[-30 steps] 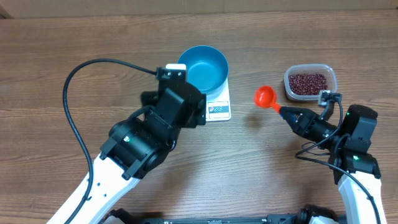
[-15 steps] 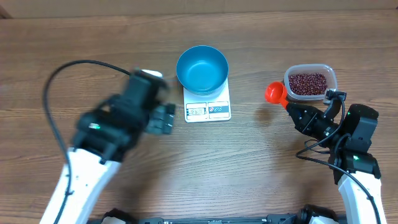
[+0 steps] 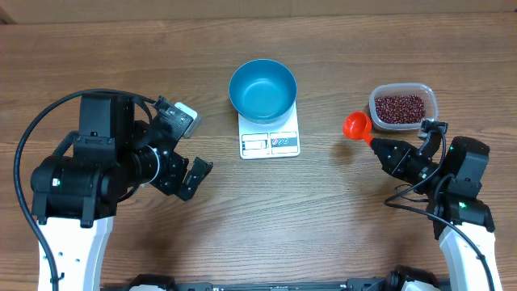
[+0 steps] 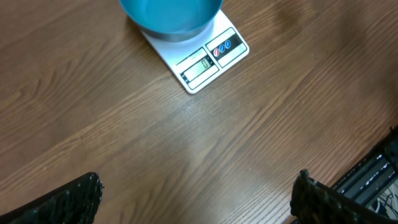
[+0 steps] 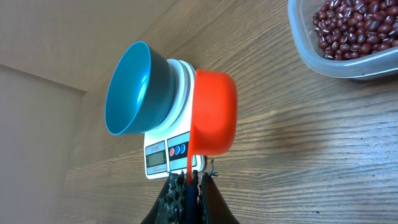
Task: Scoop item into bowl and weigh 150g on scale
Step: 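Retract the left gripper to the side of the scale, then dip the scoop into the bean tub with the right gripper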
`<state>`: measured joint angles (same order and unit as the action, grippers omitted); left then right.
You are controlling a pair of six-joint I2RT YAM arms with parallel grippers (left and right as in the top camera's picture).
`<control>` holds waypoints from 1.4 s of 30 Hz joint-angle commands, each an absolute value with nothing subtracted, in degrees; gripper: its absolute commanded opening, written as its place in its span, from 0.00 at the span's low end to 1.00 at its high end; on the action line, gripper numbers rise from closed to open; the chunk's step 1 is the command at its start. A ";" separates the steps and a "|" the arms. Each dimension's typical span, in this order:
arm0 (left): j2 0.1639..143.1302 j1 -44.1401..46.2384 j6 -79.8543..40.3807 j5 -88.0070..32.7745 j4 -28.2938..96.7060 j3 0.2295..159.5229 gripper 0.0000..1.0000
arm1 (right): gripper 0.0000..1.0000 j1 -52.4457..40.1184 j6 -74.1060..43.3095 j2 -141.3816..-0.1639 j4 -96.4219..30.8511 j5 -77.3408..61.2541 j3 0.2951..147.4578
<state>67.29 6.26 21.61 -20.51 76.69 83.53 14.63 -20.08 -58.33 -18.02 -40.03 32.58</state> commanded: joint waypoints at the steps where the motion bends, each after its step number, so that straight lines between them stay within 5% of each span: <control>1: 68.64 6.02 23.31 -23.42 75.72 84.49 1.00 | 0.04 14.85 -19.38 -57.60 -17.74 -39.70 34.22; 10: 70.24 6.02 40.60 -23.75 77.65 81.19 1.00 | 0.04 14.85 -19.38 -57.60 -17.80 -39.70 34.22; 37: 70.41 6.02 35.59 -18.63 70.65 78.37 1.00 | 0.04 14.87 -8.38 -57.58 -26.11 -39.81 39.97; 42: 70.41 6.02 35.59 -18.63 70.63 78.37 1.00 | 0.04 14.85 -5.43 -57.58 -30.00 -29.89 44.16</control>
<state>70.32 6.26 36.16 -18.81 70.65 78.67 14.63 -9.21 -58.33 -28.75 -37.78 40.29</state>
